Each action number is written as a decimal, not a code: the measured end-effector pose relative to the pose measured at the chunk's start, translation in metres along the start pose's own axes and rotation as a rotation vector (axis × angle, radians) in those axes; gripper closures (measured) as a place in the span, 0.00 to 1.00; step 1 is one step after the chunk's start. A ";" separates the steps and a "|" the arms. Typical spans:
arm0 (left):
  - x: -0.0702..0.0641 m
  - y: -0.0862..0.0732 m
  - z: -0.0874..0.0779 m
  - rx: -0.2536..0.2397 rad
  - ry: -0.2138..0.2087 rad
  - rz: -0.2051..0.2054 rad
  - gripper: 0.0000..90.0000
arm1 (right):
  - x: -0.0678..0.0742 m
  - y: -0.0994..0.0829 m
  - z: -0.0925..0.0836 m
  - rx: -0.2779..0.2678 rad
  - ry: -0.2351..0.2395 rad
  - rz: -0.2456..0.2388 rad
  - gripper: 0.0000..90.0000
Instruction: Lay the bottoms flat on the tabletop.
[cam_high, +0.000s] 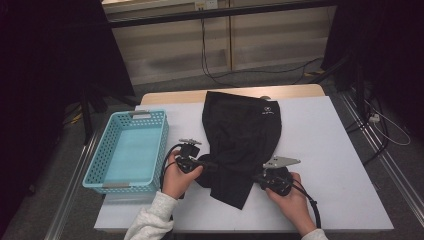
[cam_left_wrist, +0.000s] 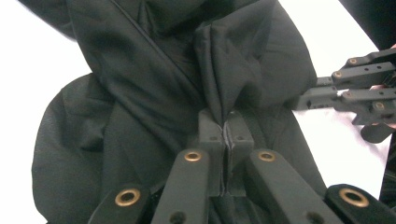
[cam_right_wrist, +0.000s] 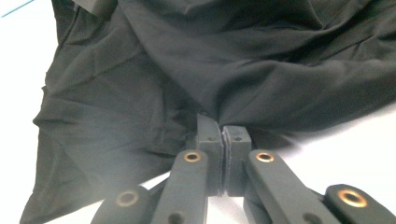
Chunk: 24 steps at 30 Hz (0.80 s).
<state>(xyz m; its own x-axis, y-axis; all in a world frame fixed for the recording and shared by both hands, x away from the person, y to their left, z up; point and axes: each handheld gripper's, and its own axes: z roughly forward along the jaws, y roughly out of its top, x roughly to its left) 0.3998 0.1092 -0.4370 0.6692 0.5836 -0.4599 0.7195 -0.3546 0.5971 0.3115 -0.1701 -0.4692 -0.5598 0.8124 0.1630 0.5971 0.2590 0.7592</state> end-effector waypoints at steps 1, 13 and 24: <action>0.000 0.000 0.000 0.003 -0.002 0.002 0.98 | 0.000 0.000 -0.001 -0.006 0.010 -0.001 1.00; -0.029 0.000 0.021 0.053 -0.119 0.044 0.98 | -0.032 -0.013 -0.053 -0.044 -0.008 0.054 1.00; -0.001 0.003 0.000 0.010 -0.060 -0.012 0.98 | -0.023 -0.013 -0.044 -0.044 -0.046 0.022 0.70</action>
<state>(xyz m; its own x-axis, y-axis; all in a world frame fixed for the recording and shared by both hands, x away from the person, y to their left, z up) 0.4010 0.1072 -0.4345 0.6701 0.5434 -0.5057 0.7294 -0.3554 0.5846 0.2910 -0.2149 -0.4556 -0.5191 0.8411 0.1520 0.5830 0.2183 0.7826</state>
